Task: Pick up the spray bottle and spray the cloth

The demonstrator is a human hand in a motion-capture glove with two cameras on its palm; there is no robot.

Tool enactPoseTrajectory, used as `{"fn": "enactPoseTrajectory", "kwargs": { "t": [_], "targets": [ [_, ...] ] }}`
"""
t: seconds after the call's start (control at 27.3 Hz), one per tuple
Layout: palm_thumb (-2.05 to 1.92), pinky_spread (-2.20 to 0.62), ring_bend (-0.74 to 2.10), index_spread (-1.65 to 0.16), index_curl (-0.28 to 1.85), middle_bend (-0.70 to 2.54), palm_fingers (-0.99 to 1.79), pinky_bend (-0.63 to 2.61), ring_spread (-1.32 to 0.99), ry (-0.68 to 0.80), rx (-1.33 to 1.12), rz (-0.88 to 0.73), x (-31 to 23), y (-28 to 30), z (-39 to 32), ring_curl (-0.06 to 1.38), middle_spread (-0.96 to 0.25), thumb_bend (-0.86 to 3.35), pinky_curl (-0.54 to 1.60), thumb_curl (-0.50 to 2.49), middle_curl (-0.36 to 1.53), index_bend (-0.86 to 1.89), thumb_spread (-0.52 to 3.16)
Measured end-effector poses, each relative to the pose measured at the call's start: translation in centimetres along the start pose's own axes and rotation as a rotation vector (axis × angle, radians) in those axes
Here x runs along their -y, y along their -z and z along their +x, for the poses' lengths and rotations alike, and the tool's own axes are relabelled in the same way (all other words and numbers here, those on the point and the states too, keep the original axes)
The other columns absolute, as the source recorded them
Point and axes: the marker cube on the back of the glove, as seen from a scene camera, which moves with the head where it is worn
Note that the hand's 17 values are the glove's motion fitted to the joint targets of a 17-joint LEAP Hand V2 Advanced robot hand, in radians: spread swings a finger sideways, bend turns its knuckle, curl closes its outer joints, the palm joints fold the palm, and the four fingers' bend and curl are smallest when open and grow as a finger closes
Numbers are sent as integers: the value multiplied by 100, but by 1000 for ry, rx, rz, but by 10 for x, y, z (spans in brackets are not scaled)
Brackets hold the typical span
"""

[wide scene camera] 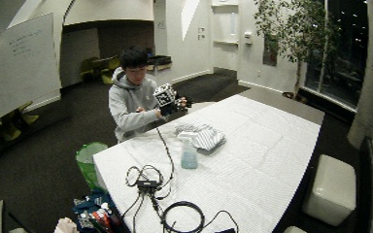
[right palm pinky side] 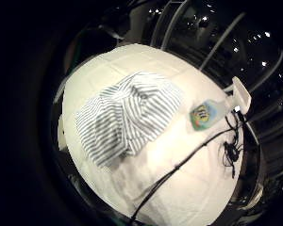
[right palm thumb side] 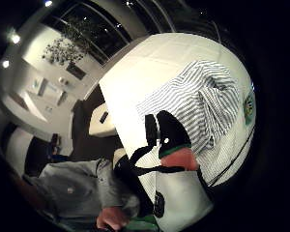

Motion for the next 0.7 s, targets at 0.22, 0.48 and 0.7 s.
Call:
{"fn": "enactPoseTrajectory", "kwargs": {
  "t": [0.22, 0.48, 0.7],
  "targets": [
    [66, 23, 34, -35, 22, 19, 32, 53, 3, 3, 0, -6, 0, -4, -4, 32, -6, -2, 35, 39, 35, 12, 104],
    [66, 23, 34, -35, 22, 20, 33, 53, 3, 7, -15, -8, 0, -4, -2, 32, -6, -2, 35, 39, 35, 13, 104],
    [66, 23, 33, -35, 22, 20, 33, 52, 3, 7, -9, -13, 0, -4, -2, 32, -6, -2, 35, 39, 35, 12, 104]
  ]
}}
